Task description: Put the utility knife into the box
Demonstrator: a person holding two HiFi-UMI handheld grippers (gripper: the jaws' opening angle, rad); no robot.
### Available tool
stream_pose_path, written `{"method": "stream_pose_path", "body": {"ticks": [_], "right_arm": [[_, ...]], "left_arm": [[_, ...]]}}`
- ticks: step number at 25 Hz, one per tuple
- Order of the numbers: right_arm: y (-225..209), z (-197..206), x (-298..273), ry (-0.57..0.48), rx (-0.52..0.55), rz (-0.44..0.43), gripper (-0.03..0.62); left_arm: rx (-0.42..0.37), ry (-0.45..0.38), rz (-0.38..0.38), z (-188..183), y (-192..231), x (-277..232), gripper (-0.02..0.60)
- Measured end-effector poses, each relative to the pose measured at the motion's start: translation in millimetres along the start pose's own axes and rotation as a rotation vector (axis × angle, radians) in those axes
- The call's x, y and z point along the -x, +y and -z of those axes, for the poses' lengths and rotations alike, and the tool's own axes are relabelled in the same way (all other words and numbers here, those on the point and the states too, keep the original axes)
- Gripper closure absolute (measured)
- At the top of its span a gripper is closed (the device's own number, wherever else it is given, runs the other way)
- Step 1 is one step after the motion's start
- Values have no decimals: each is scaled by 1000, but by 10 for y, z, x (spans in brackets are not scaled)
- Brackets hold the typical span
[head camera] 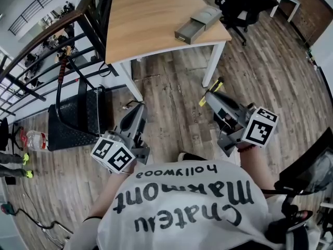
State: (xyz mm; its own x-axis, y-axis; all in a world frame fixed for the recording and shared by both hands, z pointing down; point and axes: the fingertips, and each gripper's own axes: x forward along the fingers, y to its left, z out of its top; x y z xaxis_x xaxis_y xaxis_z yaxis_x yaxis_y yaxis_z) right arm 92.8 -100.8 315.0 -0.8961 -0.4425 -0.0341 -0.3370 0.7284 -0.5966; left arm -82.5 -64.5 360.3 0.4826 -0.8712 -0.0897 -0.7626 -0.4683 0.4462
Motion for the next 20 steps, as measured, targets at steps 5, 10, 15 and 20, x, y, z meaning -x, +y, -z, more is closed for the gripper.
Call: {"method": "stream_pose_path", "body": {"ticks": [5, 10, 15, 20], "right_arm": [[-238, -271, -81, 4, -1, 18, 562], [-457, -380, -85, 6, -7, 15, 563], [-660, -464, -98, 5, -14, 25, 563], [-793, -653, -160, 20, -21, 24, 562]], "left_arm": [[8, 6, -12, -97, 77, -326, 575], [14, 14, -11, -36, 97, -556, 575], [23, 18, -2, 42, 115, -733, 575], [35, 18, -18, -69, 203, -1000, 575]]}}
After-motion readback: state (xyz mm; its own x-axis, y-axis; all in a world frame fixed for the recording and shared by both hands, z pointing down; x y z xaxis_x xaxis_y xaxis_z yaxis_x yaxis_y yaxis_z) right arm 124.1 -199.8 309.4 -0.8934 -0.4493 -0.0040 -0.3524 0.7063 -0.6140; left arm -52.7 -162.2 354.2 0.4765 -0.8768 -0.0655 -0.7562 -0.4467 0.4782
